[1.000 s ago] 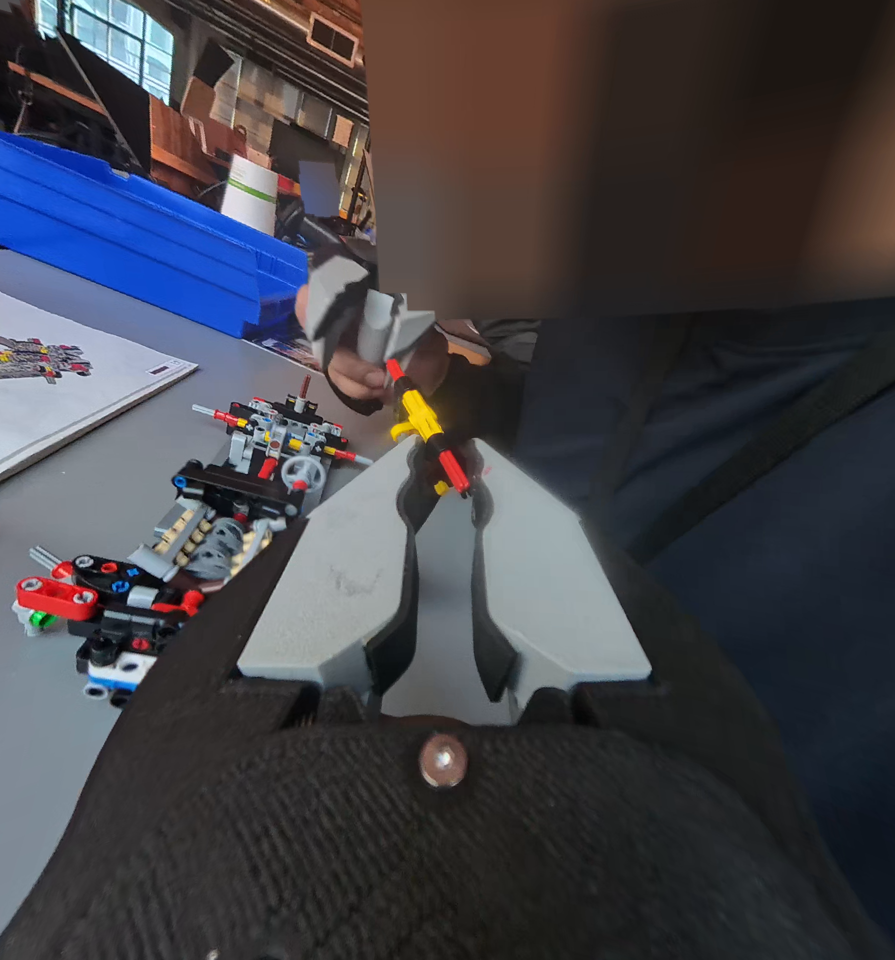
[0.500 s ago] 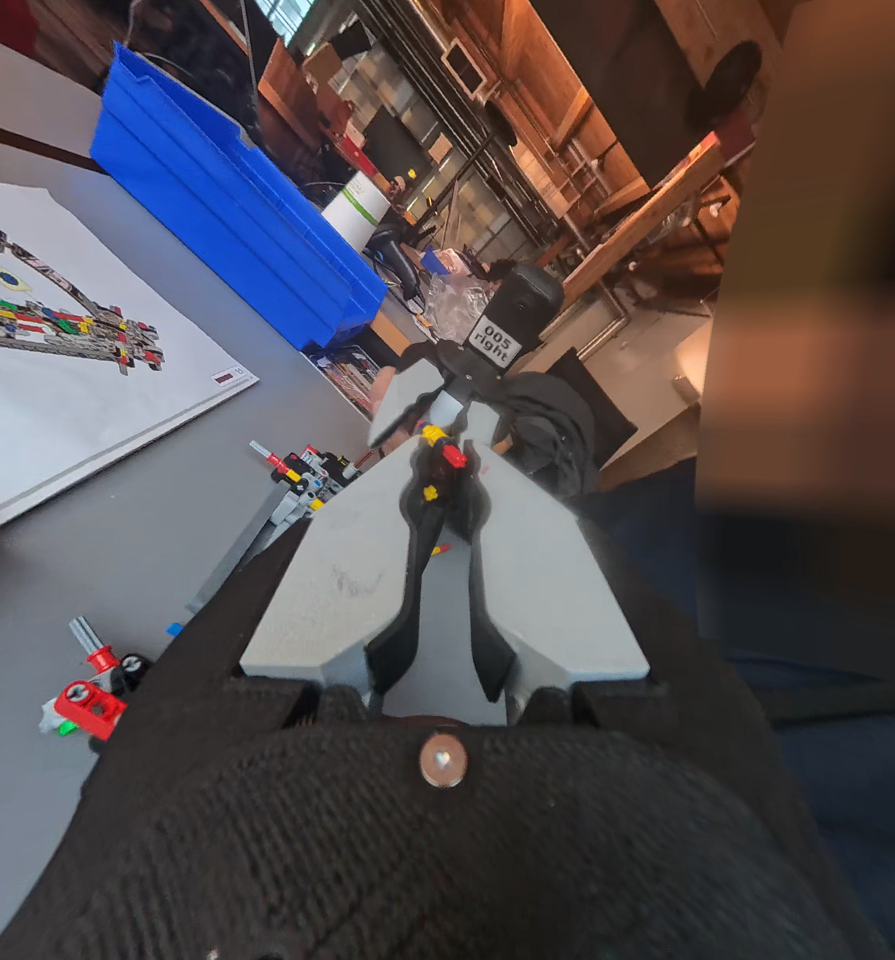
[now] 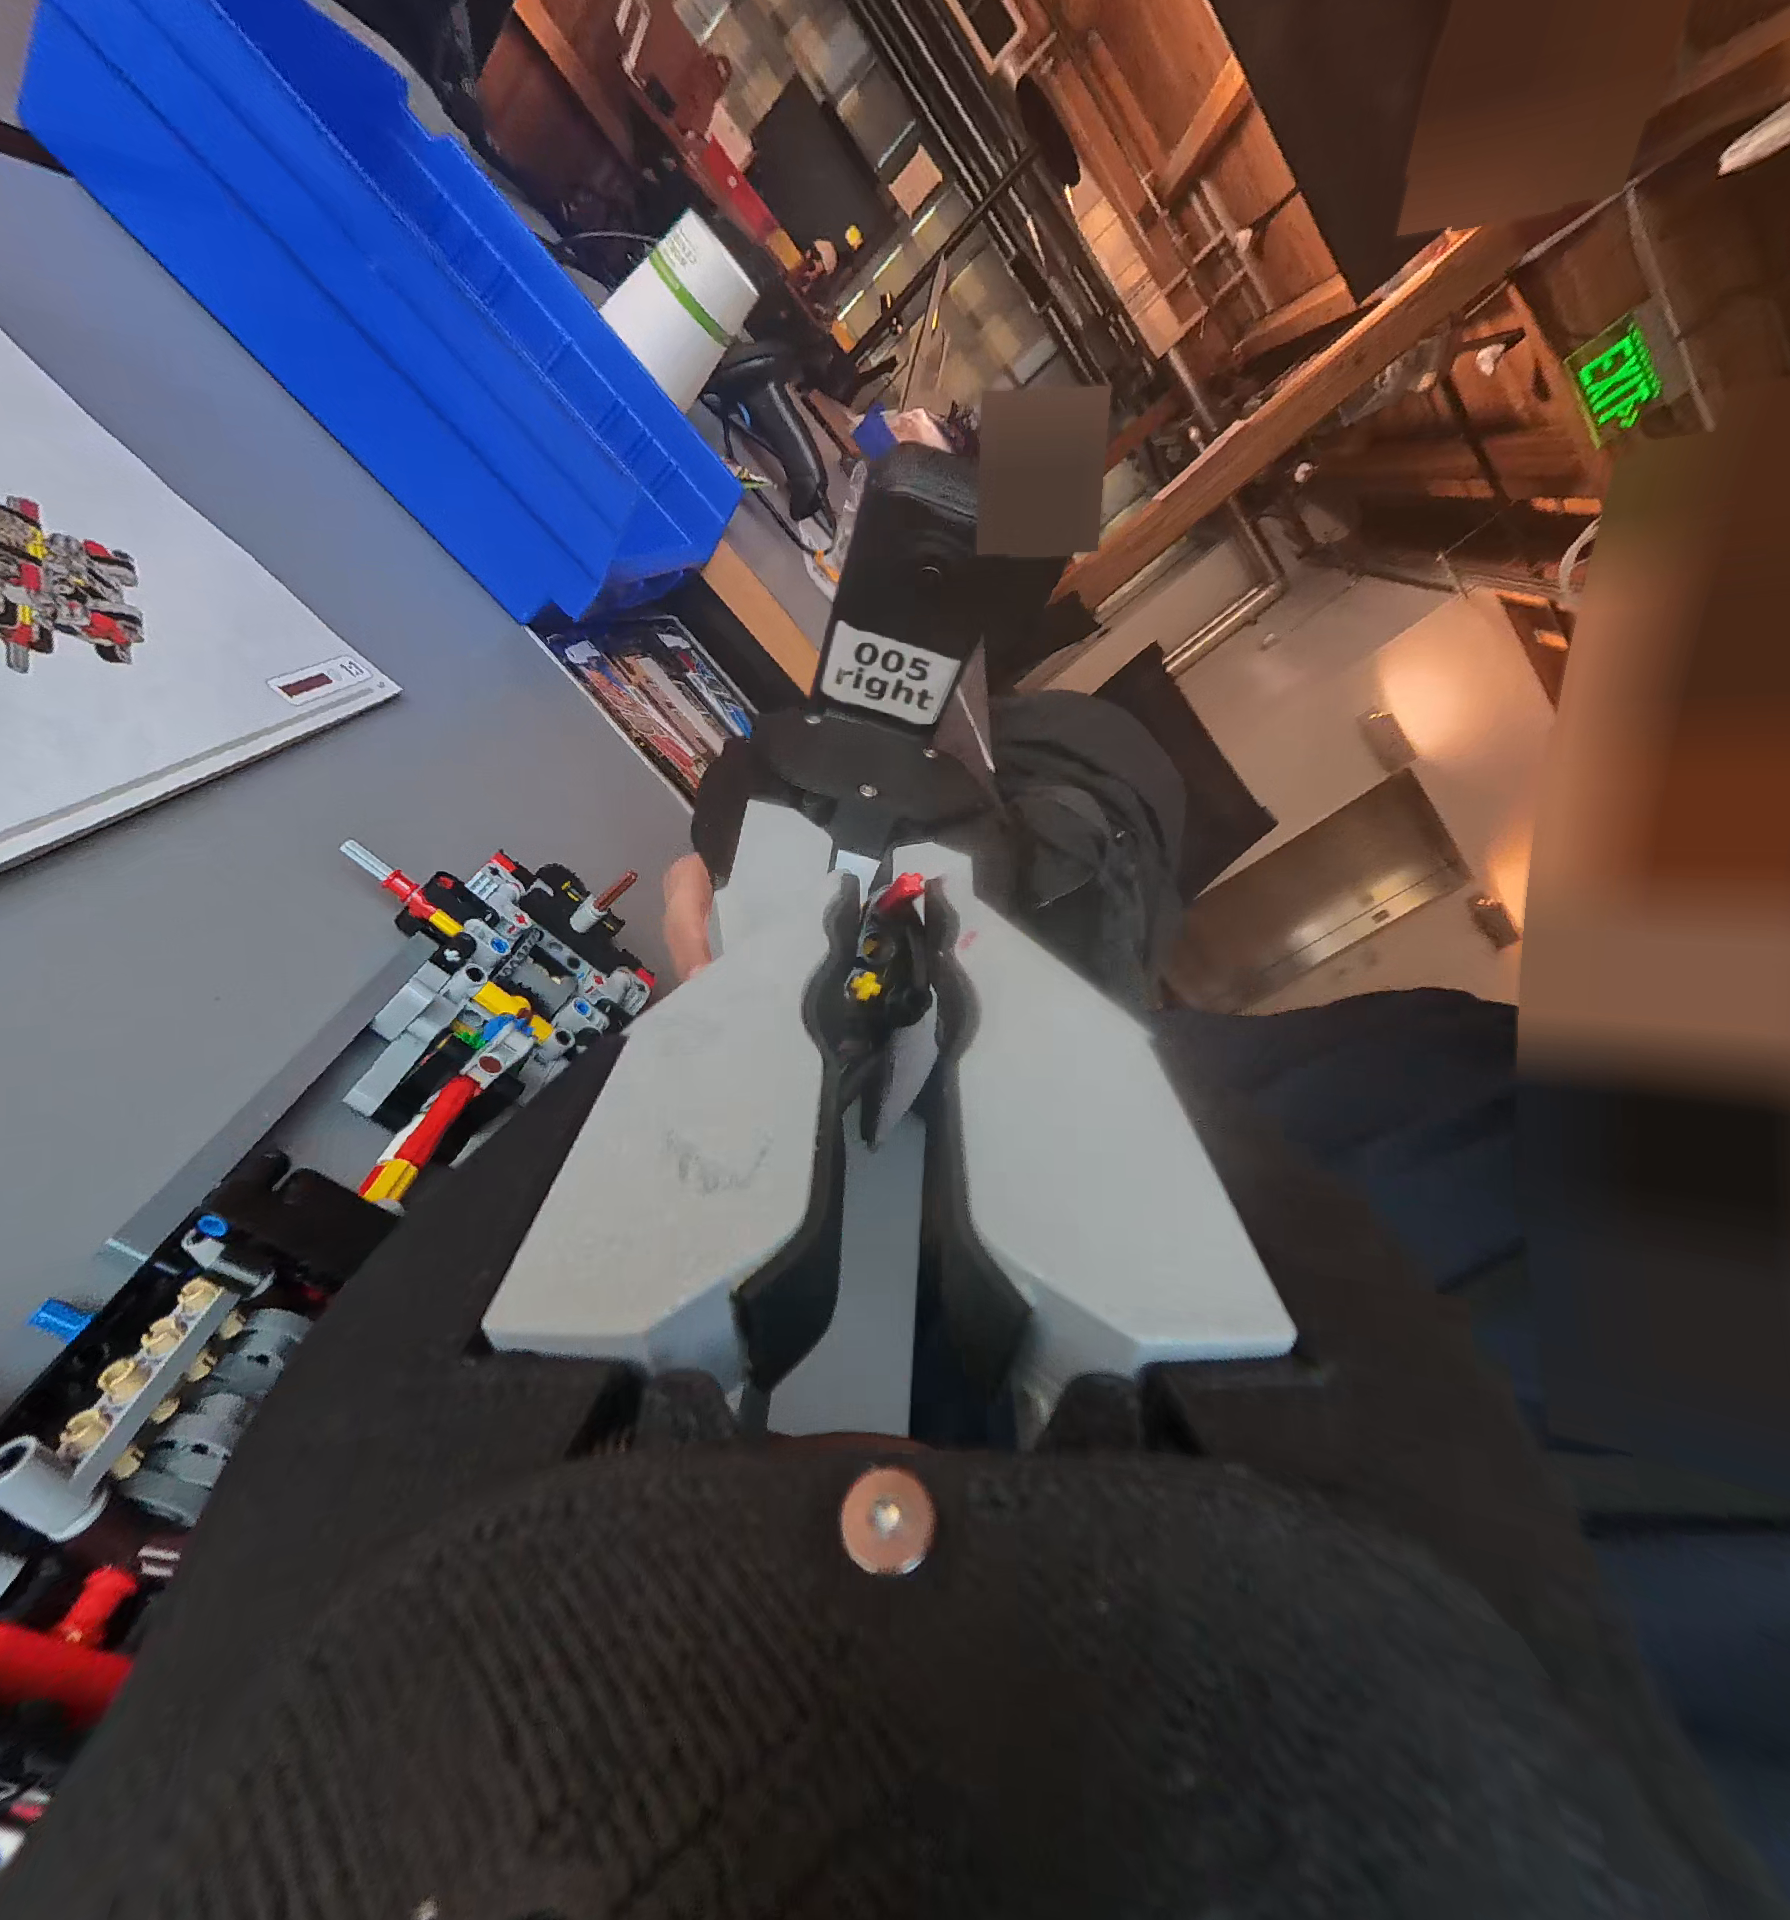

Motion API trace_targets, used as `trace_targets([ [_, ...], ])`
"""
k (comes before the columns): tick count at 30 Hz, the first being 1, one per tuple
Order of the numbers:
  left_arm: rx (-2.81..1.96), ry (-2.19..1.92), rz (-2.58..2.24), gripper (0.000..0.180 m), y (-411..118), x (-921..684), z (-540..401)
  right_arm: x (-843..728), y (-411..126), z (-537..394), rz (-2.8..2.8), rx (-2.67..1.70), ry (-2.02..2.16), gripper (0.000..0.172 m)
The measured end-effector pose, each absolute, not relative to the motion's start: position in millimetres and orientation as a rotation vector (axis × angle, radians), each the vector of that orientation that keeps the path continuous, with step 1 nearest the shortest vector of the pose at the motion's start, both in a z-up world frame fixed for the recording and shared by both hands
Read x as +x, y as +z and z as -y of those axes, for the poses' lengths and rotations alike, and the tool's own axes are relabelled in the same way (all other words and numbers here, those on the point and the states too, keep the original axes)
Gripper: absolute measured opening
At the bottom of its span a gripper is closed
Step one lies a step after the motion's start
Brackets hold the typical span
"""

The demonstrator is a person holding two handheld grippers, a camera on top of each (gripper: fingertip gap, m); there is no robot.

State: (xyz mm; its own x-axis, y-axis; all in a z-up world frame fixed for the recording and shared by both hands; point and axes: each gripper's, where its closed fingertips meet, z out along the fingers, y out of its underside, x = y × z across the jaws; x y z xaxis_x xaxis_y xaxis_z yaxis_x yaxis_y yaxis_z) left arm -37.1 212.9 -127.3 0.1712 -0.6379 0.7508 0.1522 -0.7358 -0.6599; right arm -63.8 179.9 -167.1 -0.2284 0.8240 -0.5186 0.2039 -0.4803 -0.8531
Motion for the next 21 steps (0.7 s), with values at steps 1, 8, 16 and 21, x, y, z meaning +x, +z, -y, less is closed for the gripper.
trace_targets([
  [1,-1.834,-1.603,-0.489,0.010,-127,-36,-211,-61,-165,-179,1.208,-1.569,1.781,0.013],
  [8,-1.794,-1.086,-0.853,0.039,-138,-43,-197,-31,-161,-183,1.064,-1.583,1.827,0.012],
  [16,-1.831,-0.421,-1.141,0.049,-197,-13,-216,3,-141,-212,0.750,-1.508,1.989,0.012],
  [21,-1.711,-0.254,-1.208,0.019,-198,1,-245,12,-139,-233,0.580,-1.482,2.052,0.012],
])
